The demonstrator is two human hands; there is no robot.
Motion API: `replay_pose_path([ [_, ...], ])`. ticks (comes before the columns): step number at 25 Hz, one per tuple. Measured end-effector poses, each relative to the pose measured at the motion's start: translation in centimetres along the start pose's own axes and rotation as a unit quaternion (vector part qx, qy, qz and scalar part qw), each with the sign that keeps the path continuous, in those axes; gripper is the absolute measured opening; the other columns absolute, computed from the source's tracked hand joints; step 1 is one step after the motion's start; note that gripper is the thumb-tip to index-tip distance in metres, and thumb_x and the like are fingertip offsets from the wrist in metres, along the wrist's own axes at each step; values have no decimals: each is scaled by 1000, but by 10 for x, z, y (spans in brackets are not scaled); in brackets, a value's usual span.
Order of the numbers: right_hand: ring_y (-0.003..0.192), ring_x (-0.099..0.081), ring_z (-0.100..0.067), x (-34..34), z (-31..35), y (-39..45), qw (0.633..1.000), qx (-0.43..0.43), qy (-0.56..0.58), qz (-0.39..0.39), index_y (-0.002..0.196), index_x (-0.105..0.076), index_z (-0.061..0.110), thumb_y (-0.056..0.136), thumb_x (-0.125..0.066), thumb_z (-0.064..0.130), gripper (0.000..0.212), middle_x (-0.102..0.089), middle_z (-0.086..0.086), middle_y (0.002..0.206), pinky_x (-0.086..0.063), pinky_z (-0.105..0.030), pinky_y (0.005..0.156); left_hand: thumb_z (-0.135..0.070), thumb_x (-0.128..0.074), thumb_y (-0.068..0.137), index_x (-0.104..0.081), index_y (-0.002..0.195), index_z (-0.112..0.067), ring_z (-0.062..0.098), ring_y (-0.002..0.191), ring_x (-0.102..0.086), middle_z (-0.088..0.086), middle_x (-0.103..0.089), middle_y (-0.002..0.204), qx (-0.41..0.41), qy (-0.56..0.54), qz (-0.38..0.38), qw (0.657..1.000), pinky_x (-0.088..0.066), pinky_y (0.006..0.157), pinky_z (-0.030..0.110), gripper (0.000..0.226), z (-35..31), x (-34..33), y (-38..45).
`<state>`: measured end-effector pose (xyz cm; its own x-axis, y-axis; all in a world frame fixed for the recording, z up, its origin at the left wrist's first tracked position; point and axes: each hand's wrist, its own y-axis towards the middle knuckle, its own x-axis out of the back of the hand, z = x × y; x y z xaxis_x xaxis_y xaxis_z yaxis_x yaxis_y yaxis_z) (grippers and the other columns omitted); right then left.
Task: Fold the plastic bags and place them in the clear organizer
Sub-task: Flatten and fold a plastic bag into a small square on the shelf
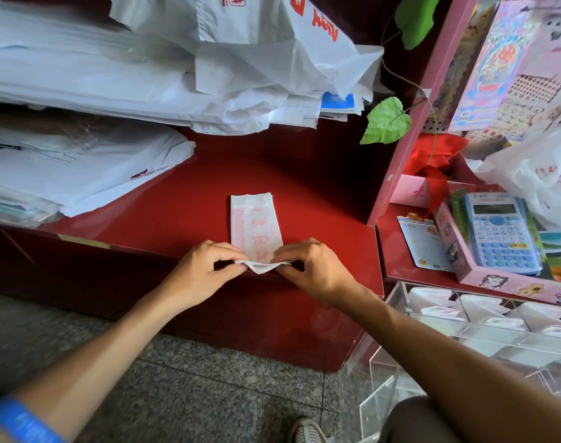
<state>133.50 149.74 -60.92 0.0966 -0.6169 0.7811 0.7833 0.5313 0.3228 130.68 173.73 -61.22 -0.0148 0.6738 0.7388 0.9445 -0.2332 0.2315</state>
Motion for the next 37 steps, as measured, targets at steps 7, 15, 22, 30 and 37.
replay_pose_path([
  [7,77,-71,-17,1,-5,0,990,-98,105,-2,103,-77,32,89,-70,35,15,-76,9,87,-52,-36,66,-27,-74,85,-68,84,-50,4,90,-62,-34,-66,90,36,-11,-48,998,-47,83,25,23,-3,0,0],
  [15,50,-44,-8,1,1,11,967,-237,93,-17,65,-65,9,89,-71,33,35,-56,3,57,-36,-28,51,-29,-71,88,-71,75,-20,0,79,-69,-14,-74,77,108,-100,-83,986,-50,75,26,16,-15,-8,4],
  [22,55,-52,-16,0,4,14,962,-270,29,-15,55,-52,23,89,-69,40,42,-52,7,55,-37,-28,53,-40,-53,97,-52,63,-13,11,64,-49,-3,-48,64,168,83,-72,980,-29,77,34,43,-23,-15,12],
  [30,61,-52,-13,2,6,14,958,-276,47,-55,73,-54,18,82,-77,39,32,-53,8,65,-41,-30,56,-43,-50,98,-40,57,-16,11,70,-46,-4,-43,71,177,75,-21,981,-26,78,34,50,-25,-12,14],
  [37,92,-53,-19,-5,4,3,990,-114,-76,-30,94,-63,24,89,-65,38,15,-57,5,101,-46,-36,77,-35,-42,102,-44,57,-17,27,83,-54,-4,-44,72,155,151,-47,975,-29,80,37,48,-25,-17,17],
])
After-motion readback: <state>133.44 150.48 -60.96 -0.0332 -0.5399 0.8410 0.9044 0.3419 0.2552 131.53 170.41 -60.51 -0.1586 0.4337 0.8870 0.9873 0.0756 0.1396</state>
